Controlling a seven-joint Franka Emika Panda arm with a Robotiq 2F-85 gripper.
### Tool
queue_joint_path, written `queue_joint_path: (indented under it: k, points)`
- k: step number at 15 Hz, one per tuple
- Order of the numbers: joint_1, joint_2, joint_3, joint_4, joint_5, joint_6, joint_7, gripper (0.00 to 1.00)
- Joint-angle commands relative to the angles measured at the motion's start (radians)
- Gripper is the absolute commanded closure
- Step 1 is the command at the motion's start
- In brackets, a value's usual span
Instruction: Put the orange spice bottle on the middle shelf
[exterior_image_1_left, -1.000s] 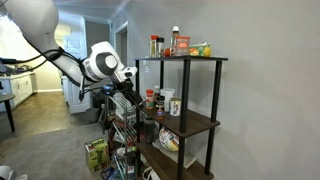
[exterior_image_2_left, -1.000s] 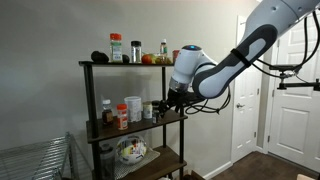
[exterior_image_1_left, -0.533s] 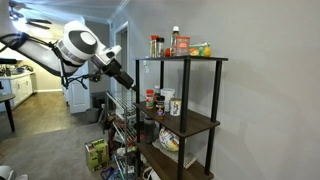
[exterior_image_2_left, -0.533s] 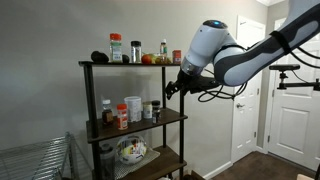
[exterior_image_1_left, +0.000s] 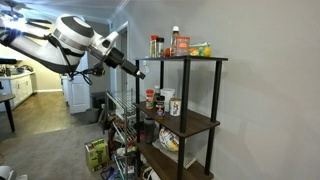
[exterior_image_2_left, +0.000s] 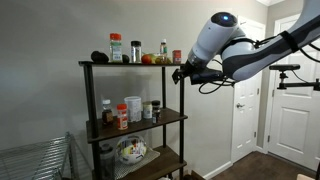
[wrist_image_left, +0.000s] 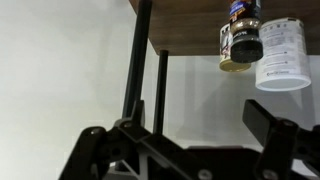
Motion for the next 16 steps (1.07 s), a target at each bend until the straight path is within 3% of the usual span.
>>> queue_joint_path:
  k: [1,7,16]
  points:
    - [-0.076,-0.006,0.044,0.056,-0.083,0.005,0.143,0.00]
    - [-0.169,0.045,0.100,0.189,-0.181,-0.025,0.262,0.00]
    - [-0.256,0.208,0.183,0.368,-0.261,-0.107,0.294,0.00]
